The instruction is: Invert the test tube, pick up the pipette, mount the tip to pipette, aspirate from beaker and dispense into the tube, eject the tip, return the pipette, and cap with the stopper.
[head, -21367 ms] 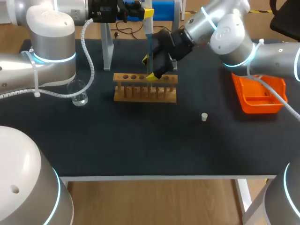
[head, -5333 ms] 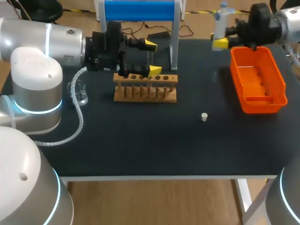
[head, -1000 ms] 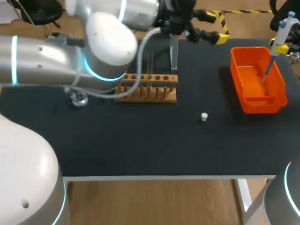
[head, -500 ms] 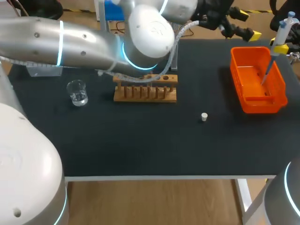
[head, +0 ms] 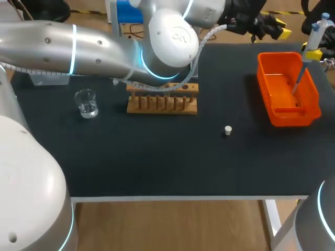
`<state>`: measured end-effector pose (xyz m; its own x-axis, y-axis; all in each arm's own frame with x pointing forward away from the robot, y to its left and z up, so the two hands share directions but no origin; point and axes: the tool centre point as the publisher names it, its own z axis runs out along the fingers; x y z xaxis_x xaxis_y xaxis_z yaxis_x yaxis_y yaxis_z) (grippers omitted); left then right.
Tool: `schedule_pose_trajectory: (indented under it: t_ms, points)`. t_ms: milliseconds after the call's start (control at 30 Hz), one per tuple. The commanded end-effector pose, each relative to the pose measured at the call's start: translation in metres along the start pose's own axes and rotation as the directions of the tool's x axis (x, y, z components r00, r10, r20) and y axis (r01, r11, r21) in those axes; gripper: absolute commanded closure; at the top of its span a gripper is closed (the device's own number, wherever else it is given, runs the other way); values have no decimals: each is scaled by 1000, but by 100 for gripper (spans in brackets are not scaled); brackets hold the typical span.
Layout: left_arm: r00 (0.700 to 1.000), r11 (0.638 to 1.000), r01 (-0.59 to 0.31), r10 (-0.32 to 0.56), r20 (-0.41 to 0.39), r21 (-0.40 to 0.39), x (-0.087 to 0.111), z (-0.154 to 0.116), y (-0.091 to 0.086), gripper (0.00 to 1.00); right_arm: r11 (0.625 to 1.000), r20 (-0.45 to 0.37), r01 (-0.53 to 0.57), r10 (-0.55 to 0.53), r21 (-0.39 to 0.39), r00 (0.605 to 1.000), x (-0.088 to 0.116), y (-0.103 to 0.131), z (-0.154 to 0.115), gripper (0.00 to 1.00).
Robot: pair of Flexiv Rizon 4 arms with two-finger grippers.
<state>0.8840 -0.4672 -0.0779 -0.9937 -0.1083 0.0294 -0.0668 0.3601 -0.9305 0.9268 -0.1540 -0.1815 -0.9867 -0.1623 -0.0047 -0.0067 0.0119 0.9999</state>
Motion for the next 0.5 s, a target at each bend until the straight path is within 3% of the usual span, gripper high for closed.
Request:
schedule_pose_trajectory:
  t_ms: [33,200,500]
  points:
    - [1000,1000,1,-1,-1,-2,0,0,0,100,1000,-5,0,0,1,1000,-1,0,-2,100]
    - [1000,1000,1,-1,-1,-2,0,0,0,100,1000,-5,0,0,1,1000,-1,0,-2,100]
    - [999,999,-37,37,-17,29,1,26,-22,100,1000,-5,0,0,1,1000,-1,0,-2,100]
